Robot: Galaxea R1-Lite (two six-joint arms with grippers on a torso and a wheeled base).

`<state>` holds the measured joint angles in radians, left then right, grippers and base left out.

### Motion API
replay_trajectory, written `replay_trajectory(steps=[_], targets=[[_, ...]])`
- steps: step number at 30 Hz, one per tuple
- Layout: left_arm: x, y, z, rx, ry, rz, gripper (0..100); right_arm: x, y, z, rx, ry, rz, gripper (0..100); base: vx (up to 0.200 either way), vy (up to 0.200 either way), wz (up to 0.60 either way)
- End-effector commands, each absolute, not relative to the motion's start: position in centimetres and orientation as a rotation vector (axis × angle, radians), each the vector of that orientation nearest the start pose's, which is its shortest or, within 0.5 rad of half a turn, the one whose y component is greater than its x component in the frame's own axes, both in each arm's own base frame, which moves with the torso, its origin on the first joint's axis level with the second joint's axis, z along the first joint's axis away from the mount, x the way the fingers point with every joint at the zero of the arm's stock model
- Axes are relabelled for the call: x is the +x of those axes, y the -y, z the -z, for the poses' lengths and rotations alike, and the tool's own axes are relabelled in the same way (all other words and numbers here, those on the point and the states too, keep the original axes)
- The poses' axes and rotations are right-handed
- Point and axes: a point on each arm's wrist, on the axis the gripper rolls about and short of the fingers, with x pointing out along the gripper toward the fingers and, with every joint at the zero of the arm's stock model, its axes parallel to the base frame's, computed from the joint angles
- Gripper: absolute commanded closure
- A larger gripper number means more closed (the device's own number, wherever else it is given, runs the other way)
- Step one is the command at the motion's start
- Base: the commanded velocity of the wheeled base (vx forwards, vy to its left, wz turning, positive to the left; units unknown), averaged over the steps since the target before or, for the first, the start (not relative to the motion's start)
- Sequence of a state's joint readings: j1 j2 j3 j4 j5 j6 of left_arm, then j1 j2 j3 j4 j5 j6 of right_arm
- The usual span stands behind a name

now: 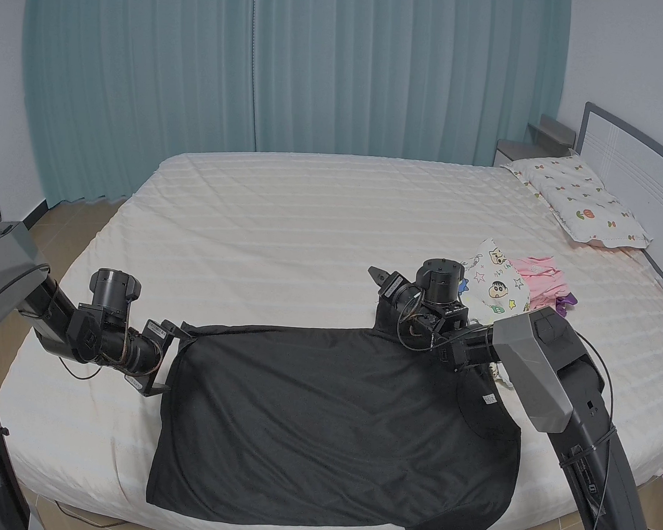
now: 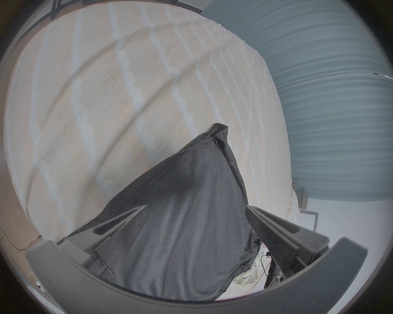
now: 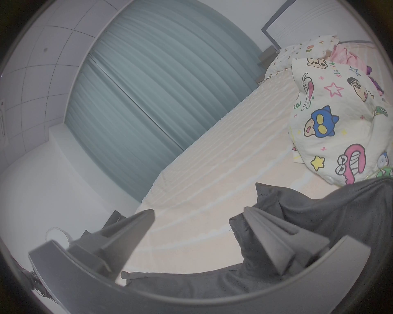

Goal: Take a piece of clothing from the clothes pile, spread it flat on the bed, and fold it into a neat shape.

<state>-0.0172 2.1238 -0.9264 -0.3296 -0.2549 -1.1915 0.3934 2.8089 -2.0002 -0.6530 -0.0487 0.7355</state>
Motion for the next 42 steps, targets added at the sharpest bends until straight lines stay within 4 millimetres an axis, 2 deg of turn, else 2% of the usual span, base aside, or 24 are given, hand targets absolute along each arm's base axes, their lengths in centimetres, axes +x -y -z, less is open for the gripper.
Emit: replay_trajectory(steps=[1, 3, 4, 9, 16, 19, 30, 37, 42], targets=[[35.7, 1.2, -4.2, -1.208, -0.918, -0.294, 0, 51.8, -21.2, 0.1, 0.678, -0.284, -0.263, 0, 0.000, 0.000, 0.00], [35.7, 1.2, -4.2, -1.208, -0.918, -0.294, 0, 51.8, -21.2, 0.1, 0.678, -0.284, -0.263, 0, 0.000, 0.000, 0.00], [35.7, 1.2, -4.2, -1.208, -0.918, -0.294, 0, 52.3, -20.0, -0.3, 0.666, -0.278, -0.240, 0, 0.000, 0.000, 0.00], [35.7, 1.2, -4.2, -1.208, -0.918, -0.294, 0, 53.3, -16.7, -0.5, 0.620, -0.299, -0.147, 0, 0.000, 0.000, 0.00], [35.7, 1.2, -4.2, -1.209, -0.919, -0.293, 0, 53.9, -14.1, 0.4, 0.589, -0.300, -0.085, 0, 0.000, 0.000, 0.00], [35.7, 1.2, -4.2, -1.209, -0.919, -0.293, 0, 53.8, -13.5, 1.7, 0.549, -0.324, -0.072, 0, 0.000, 0.000, 0.00], [35.7, 1.2, -4.2, -1.209, -0.919, -0.293, 0, 52.9, -13.7, 5.1, 0.367, -0.364, -0.096, 0, 0.000, 0.000, 0.00], [35.7, 1.2, -4.2, -1.209, -0.919, -0.293, 0, 52.7, -13.2, 6.0, 0.303, -0.357, -0.099, 0, 0.000, 0.000, 0.00], [35.7, 1.2, -4.2, -1.209, -0.919, -0.293, 0, 52.8, -13.0, 5.9, 0.299, -0.357, -0.095, 0, 0.000, 0.000, 0.00]])
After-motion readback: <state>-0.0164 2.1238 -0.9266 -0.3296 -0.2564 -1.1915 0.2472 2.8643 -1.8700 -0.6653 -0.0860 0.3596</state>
